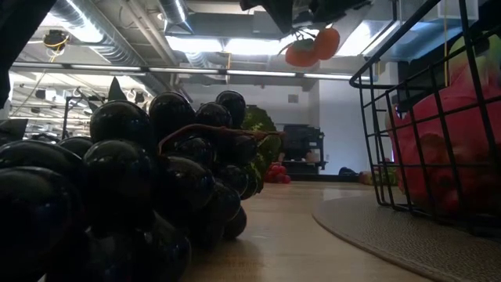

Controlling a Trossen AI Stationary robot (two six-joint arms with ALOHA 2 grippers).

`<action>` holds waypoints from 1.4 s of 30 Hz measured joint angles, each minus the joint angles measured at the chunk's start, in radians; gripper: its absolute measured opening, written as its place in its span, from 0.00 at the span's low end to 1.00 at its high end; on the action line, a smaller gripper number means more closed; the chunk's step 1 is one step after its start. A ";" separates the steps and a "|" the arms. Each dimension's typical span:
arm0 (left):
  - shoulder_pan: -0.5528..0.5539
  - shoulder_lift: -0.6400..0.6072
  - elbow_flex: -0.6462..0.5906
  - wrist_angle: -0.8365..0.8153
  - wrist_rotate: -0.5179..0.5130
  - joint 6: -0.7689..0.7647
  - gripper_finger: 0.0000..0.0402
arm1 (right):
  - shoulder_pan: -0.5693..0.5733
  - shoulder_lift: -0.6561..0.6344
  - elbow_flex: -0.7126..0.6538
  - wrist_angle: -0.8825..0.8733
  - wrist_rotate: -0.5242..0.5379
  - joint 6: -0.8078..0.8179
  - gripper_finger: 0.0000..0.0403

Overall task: Build produce basket
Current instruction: Put the bottom right tangerines into the black wire basket

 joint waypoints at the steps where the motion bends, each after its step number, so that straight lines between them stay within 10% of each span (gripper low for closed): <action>1: 0.000 0.000 0.000 0.002 -0.001 0.000 0.00 | 0.000 0.005 0.000 0.005 0.000 -0.001 0.26; 42: 0.016 0.001 0.015 0.043 -0.016 0.101 0.00 | 0.004 0.048 0.001 -0.025 0.003 -0.053 0.26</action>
